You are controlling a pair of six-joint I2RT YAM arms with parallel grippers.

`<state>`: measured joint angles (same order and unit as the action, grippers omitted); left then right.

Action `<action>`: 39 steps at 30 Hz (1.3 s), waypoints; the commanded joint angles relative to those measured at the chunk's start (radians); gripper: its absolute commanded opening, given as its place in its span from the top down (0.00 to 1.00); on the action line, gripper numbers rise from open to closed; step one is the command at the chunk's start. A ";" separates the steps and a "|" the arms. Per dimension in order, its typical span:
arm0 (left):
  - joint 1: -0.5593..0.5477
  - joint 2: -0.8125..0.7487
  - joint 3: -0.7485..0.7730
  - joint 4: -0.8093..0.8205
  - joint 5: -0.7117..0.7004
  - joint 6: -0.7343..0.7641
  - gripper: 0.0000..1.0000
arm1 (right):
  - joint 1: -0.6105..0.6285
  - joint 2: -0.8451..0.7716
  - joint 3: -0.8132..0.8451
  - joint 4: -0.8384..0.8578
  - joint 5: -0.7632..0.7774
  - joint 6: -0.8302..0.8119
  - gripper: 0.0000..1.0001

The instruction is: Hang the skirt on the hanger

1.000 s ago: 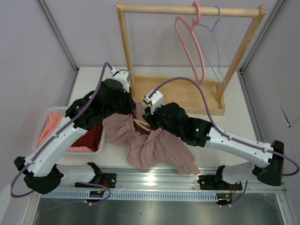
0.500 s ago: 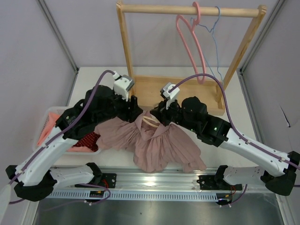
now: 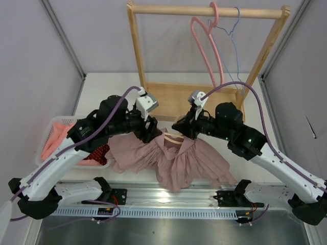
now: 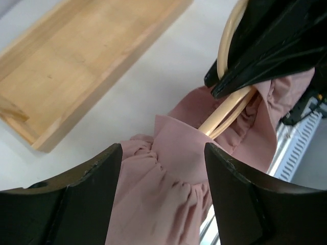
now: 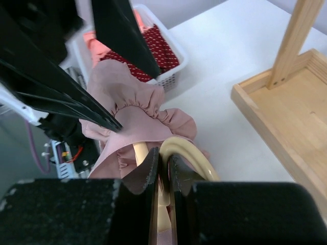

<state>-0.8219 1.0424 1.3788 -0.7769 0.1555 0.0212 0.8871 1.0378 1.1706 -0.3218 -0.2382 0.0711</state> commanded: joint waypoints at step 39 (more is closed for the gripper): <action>0.000 -0.078 -0.146 0.215 -0.462 -0.133 1.00 | -0.057 -0.143 -0.042 0.013 0.361 0.186 0.28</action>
<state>-0.8261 1.0054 1.2091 -0.6685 -0.1207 -0.0372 0.8337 0.9047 1.1278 -0.3206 0.0246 0.2070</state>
